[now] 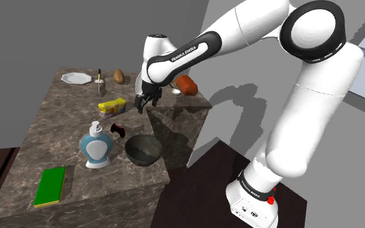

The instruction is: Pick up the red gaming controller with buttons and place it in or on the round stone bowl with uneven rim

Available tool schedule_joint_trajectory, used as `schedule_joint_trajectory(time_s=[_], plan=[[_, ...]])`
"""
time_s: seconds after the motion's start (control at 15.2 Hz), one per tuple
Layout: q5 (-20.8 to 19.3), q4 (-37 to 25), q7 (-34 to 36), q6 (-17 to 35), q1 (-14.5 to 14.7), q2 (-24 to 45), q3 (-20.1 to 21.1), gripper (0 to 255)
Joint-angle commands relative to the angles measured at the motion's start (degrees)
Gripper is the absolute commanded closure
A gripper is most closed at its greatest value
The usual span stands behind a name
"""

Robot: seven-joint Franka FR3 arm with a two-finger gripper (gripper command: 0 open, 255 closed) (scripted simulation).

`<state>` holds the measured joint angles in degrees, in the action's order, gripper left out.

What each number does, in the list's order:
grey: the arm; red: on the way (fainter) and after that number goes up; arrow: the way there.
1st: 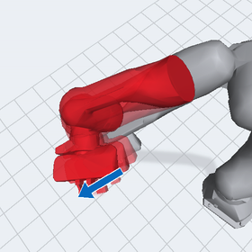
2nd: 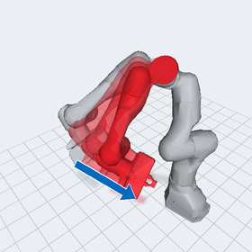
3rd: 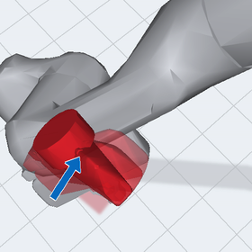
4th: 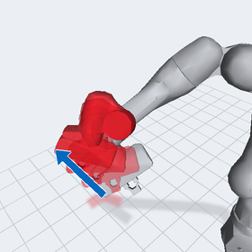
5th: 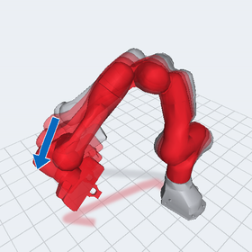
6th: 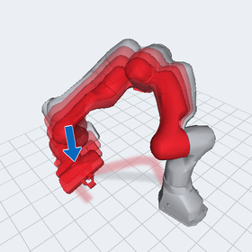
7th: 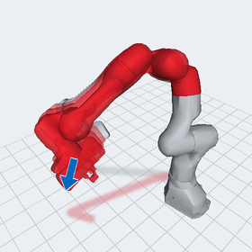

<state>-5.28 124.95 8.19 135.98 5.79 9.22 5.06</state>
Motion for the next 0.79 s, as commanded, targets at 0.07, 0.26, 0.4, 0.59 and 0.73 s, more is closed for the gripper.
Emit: schedule_joint_trajectory(time_s=[0.07,0.26,0.4,0.59,0.73], plan=[[-0.9,-5.0,1.5,1.4,0.8,6.8,0.1,0],[-1.7,-10.1,2.8,2.6,1.8,13.4,0.0,0],[-2.2,-13.9,3.6,3.0,2.5,17.9,-0.1,0],[-2.6,-20.2,4.4,3.1,3.5,24.7,-0.3,0],[-2.8,-24.9,4.9,2.8,4.2,29.3,-0.4,0]])
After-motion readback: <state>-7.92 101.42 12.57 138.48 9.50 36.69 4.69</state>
